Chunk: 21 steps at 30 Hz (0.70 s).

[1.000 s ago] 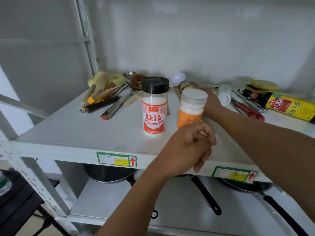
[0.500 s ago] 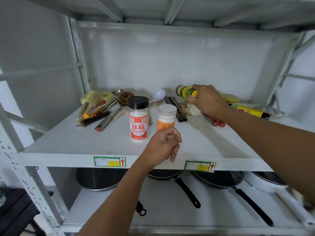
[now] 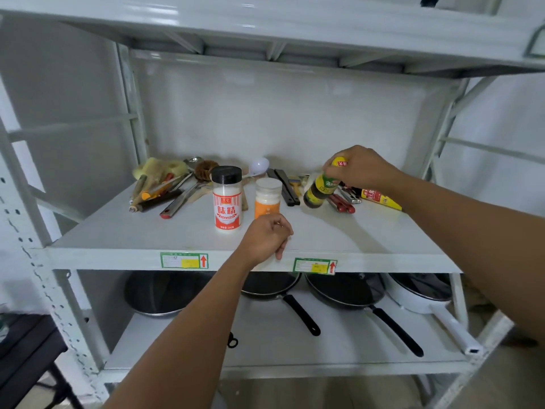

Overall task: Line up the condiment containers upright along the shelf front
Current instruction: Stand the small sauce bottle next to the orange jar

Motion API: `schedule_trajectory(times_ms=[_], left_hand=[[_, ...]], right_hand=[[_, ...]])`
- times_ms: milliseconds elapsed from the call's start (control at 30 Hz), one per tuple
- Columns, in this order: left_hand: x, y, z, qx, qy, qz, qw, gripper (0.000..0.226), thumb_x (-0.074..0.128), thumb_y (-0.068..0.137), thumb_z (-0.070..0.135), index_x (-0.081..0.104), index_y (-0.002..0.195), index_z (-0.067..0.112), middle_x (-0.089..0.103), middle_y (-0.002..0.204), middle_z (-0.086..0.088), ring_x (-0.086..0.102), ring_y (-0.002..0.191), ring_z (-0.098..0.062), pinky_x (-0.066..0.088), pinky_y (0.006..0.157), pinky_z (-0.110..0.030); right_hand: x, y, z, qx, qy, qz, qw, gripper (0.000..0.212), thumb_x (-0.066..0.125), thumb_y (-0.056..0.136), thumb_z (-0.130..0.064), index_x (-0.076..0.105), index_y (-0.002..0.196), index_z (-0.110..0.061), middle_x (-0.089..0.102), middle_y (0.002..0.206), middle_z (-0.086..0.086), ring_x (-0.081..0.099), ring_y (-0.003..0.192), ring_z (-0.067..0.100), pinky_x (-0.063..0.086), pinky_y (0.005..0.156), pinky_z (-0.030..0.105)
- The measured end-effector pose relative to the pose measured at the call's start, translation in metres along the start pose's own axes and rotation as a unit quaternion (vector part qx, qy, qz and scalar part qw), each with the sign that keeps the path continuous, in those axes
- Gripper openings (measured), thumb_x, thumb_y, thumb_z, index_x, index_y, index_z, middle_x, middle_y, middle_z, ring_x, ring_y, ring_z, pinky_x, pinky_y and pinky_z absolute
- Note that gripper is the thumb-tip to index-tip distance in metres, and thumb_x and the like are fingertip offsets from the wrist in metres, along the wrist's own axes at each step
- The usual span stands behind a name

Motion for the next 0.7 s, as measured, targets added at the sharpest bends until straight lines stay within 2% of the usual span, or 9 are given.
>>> schedule_trajectory(times_ms=[67, 133, 200, 300, 400, 567, 633, 700], left_hand=[[0.001, 0.001, 0.001, -0.002, -0.003, 0.004, 1.000, 0.020, 0.056, 0.103, 0.010, 0.069, 0.097, -0.004, 0.064, 0.065, -0.014, 0.054, 0.045, -0.019, 0.051, 0.052, -0.024], [0.001, 0.001, 0.000, -0.004, -0.004, 0.008, 1.000, 0.022, 0.058, 0.104, 0.014, 0.068, 0.097, -0.005, 0.064, 0.064, -0.013, 0.053, 0.043, -0.017, 0.052, 0.053, -0.023], [0.002, 0.001, -0.001, -0.002, -0.003, 0.007, 1.000, 0.022, 0.059, 0.103, 0.014, 0.068, 0.096, -0.005, 0.064, 0.063, -0.012, 0.053, 0.043, -0.018, 0.052, 0.055, -0.022], [0.002, 0.002, -0.003, 0.003, 0.000, 0.007, 1.000, 0.020, 0.060, 0.101, 0.013, 0.068, 0.095, -0.004, 0.064, 0.062, -0.011, 0.054, 0.042, -0.017, 0.051, 0.057, -0.021], [0.002, 0.003, -0.004, 0.010, 0.011, 0.007, 1.000, 0.018, 0.061, 0.101, 0.015, 0.069, 0.095, 0.000, 0.065, 0.063, -0.011, 0.054, 0.044, -0.017, 0.052, 0.058, -0.026], [0.003, 0.004, -0.005, 0.024, 0.013, 0.006, 1.000, 0.016, 0.060, 0.100, 0.013, 0.068, 0.096, -0.001, 0.065, 0.064, -0.013, 0.054, 0.043, -0.017, 0.053, 0.058, -0.031], [0.003, 0.005, -0.006, 0.030, 0.019, 0.006, 0.999, 0.014, 0.060, 0.100, 0.013, 0.068, 0.096, 0.001, 0.065, 0.063, -0.013, 0.055, 0.043, -0.016, 0.054, 0.059, -0.032], [0.002, 0.006, -0.006, 0.036, 0.028, 0.008, 0.999, 0.013, 0.060, 0.099, 0.012, 0.068, 0.095, 0.003, 0.066, 0.063, -0.017, 0.055, 0.043, -0.015, 0.054, 0.060, -0.032]], right_hand=[[0.002, 0.000, -0.001, 0.011, 0.008, 0.000, 1.000, 0.029, 0.068, 0.083, -0.043, 0.077, 0.094, -0.018, 0.076, 0.093, 0.003, 0.072, 0.081, 0.020, 0.058, 0.076, 0.037], [0.006, 0.000, -0.002, 0.019, 0.013, -0.002, 1.000, 0.034, 0.068, 0.084, -0.040, 0.068, 0.084, -0.006, 0.072, 0.080, 0.006, 0.067, 0.069, 0.020, 0.052, 0.068, 0.033], [0.013, 0.002, -0.003, 0.028, 0.021, -0.001, 0.999, 0.032, 0.068, 0.083, -0.038, 0.059, 0.074, -0.009, 0.064, 0.071, 0.008, 0.061, 0.065, 0.020, 0.046, 0.065, 0.033], [0.022, 0.007, -0.005, 0.034, 0.041, 0.009, 0.999, 0.032, 0.068, 0.079, -0.040, 0.054, 0.071, -0.013, 0.058, 0.069, 0.009, 0.054, 0.065, 0.021, 0.041, 0.064, 0.035], [0.026, 0.015, -0.011, 0.035, 0.038, -0.006, 0.999, 0.034, 0.067, 0.080, -0.044, 0.056, 0.073, -0.013, 0.060, 0.070, 0.009, 0.054, 0.064, 0.021, 0.042, 0.063, 0.033], [0.026, 0.030, -0.018, 0.046, -0.029, -0.114, 0.992, 0.029, 0.062, 0.087, -0.039, 0.061, 0.084, -0.009, 0.058, 0.073, 0.007, 0.044, 0.058, 0.020, 0.035, 0.053, 0.026], [0.025, 0.033, -0.022, 0.036, -0.035, -0.145, 0.988, 0.034, 0.062, 0.088, -0.034, 0.065, 0.099, -0.002, 0.062, 0.079, 0.011, 0.047, 0.065, 0.021, 0.037, 0.054, 0.027], [0.025, 0.037, -0.026, 0.014, -0.053, -0.157, 0.986, 0.036, 0.062, 0.089, -0.035, 0.068, 0.108, -0.005, 0.072, 0.096, 0.016, 0.060, 0.078, 0.028, 0.045, 0.064, 0.032]])
Point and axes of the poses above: each hand's wrist, its own y-axis towards the middle knuckle, its own x-axis out of the palm, z = x × y, the point moved 7 cm from there along y, towards the middle knuckle
